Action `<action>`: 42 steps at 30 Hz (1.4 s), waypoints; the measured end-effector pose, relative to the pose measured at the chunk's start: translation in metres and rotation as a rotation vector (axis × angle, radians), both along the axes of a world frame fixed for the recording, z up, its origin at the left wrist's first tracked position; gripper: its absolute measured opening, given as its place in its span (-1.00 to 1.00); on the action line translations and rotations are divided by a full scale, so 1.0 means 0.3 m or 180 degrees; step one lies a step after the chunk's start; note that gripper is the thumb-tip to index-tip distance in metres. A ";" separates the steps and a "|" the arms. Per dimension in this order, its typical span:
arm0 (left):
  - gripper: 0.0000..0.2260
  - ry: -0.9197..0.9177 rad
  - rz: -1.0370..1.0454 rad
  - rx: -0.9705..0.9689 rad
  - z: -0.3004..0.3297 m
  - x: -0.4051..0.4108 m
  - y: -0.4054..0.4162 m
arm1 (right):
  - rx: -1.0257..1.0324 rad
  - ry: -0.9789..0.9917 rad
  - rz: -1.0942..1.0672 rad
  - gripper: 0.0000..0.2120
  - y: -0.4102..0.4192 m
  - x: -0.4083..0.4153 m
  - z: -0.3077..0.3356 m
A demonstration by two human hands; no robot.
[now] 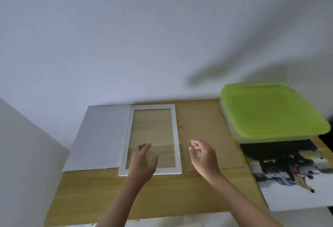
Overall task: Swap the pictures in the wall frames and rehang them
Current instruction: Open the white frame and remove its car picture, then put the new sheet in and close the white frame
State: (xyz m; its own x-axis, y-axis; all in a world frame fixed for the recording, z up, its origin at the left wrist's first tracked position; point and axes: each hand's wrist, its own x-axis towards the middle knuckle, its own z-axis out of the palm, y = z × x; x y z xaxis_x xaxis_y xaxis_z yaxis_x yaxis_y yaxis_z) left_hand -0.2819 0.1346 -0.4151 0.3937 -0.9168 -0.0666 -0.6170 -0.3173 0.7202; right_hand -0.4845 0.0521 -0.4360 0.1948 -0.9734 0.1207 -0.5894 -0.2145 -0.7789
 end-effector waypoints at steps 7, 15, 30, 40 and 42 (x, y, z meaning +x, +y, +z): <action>-0.55 0.0028 0.0913 0.0159 -0.021 0.551 0.160 | 0.0062 0.0356 0.0636 -0.66 -0.036 0.555 0.026; -0.47 0.0274 0.0998 0.0464 -0.064 0.903 0.257 | 0.0181 0.1304 0.0925 -0.66 -0.133 0.939 0.037; -0.37 0.1035 0.0717 0.0603 -0.155 1.004 0.244 | 0.0340 0.2576 0.1030 -0.47 -0.446 1.165 0.000; -0.39 0.0838 0.0654 0.0583 -0.132 0.993 0.234 | 0.0275 0.2386 0.0934 -0.49 -0.428 1.192 -0.010; -0.39 0.0829 0.0673 0.0575 -0.128 0.993 0.232 | 0.0308 0.2059 0.0940 -0.46 -0.425 1.191 -0.008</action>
